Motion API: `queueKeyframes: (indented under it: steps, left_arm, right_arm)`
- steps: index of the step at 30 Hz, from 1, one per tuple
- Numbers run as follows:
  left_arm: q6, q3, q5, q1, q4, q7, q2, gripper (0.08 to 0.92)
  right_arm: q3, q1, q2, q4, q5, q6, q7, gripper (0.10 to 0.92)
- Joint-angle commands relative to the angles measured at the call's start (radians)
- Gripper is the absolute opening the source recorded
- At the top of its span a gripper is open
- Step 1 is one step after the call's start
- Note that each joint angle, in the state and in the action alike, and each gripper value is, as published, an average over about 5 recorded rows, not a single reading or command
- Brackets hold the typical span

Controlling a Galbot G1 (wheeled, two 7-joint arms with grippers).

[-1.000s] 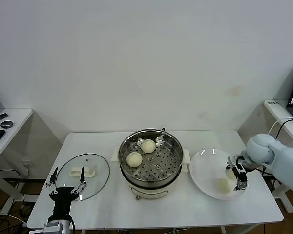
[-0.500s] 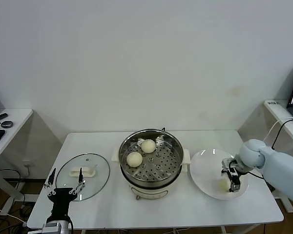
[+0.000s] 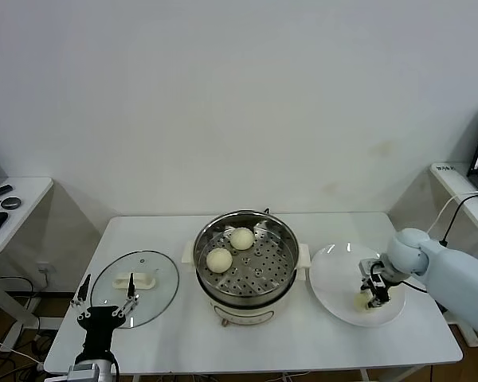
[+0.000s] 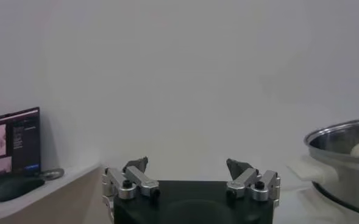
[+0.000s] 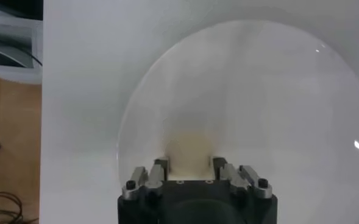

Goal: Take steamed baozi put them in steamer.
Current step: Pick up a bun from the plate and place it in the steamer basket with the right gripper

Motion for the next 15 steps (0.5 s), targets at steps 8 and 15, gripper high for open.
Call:
queueKeyframes:
  steps: [8, 15]
  left_arm:
    - [0.001, 0.005, -0.008, -0.014, 0.002, 0.001, 0.004, 0.823]
    - [0.001, 0.006, -0.012, -0.019, 0.004, 0.001, 0.012, 0.823]
  right_arm:
    - [-0.218, 0.541, -0.008, 0.049, 0.213, 0.044, -0.112, 0.433]
    - [-0.346, 0.837, 0.131, 0.048, 0.364, 0.106, -0.117, 0.433]
